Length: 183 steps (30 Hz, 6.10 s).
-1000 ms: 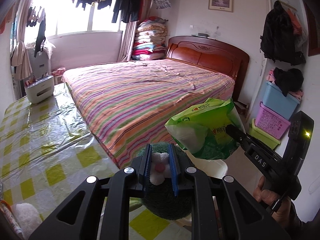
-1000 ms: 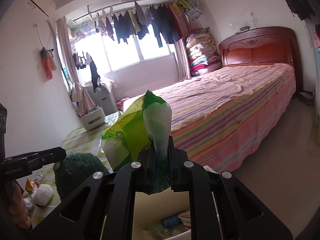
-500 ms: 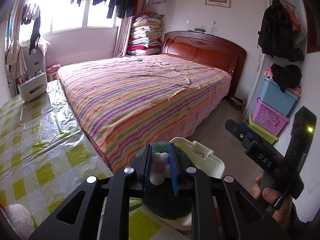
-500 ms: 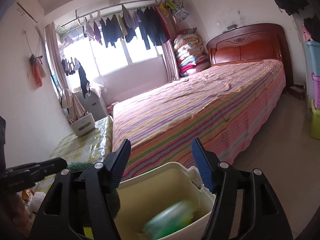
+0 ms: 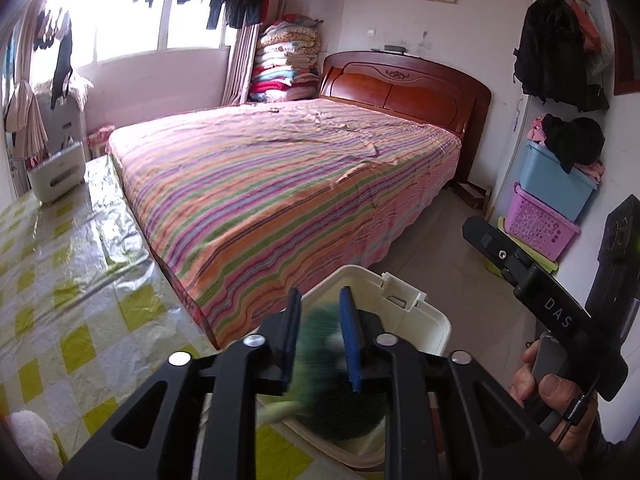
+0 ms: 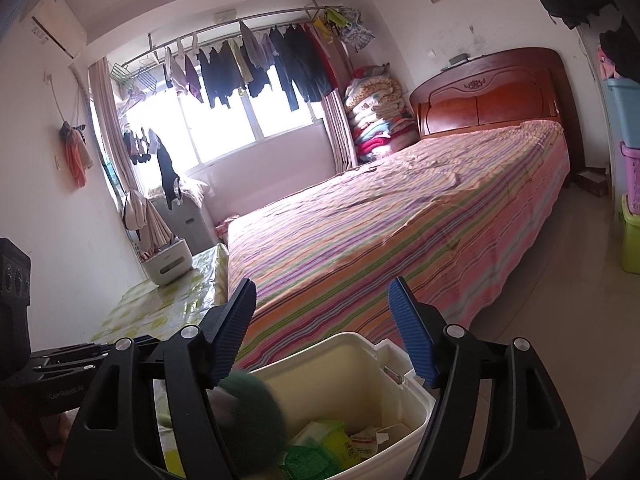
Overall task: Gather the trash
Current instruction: 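Open both grippers over the bin, dropping the ball and bag in, then return both tools to the table, then grasp the drink can with left gripper while right gripper grasps white fluffy plush, then carry the can and white plush to the cream bin with both grippers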
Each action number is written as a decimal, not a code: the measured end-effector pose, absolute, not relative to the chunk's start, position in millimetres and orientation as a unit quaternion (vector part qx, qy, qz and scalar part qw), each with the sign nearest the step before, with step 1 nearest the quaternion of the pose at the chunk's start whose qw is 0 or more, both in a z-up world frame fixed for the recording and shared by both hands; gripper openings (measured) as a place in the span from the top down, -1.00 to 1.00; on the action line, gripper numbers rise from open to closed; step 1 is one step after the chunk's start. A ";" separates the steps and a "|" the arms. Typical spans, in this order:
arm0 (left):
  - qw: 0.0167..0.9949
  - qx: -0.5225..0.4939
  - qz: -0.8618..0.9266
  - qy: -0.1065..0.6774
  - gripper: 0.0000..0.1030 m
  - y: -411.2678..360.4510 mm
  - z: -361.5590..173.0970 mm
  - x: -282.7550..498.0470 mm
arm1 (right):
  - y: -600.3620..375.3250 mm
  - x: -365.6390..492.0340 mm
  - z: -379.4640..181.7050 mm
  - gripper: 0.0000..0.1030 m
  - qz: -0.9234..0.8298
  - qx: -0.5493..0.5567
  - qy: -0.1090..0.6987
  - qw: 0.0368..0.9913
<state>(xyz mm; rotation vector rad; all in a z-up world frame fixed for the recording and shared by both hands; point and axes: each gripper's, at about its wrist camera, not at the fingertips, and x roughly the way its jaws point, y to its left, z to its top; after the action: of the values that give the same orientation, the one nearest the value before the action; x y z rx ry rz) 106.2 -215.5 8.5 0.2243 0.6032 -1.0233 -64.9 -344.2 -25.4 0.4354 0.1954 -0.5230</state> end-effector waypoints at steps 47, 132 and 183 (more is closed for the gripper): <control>0.905 0.005 -0.265 0.332 -0.64 -8.1 12.0 183.0 | -229.1 34.4 -29.9 -0.49 -0.066 0.201 0.168 0.963; 0.805 -0.137 -0.074 0.572 0.40 131.5 -82.8 294.1 | -72.3 182.8 -73.8 0.10 0.163 0.217 0.386 0.882; 0.855 -0.033 -0.324 0.403 0.61 -55.6 -8.0 198.1 | -266.1 65.3 -34.8 0.09 -0.031 0.231 0.240 0.942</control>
<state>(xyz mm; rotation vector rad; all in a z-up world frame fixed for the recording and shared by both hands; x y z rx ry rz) 198.1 -55.6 -8.0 -0.0697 0.8483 -0.6809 65.3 -266.1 -34.8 0.4717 0.4891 -0.0638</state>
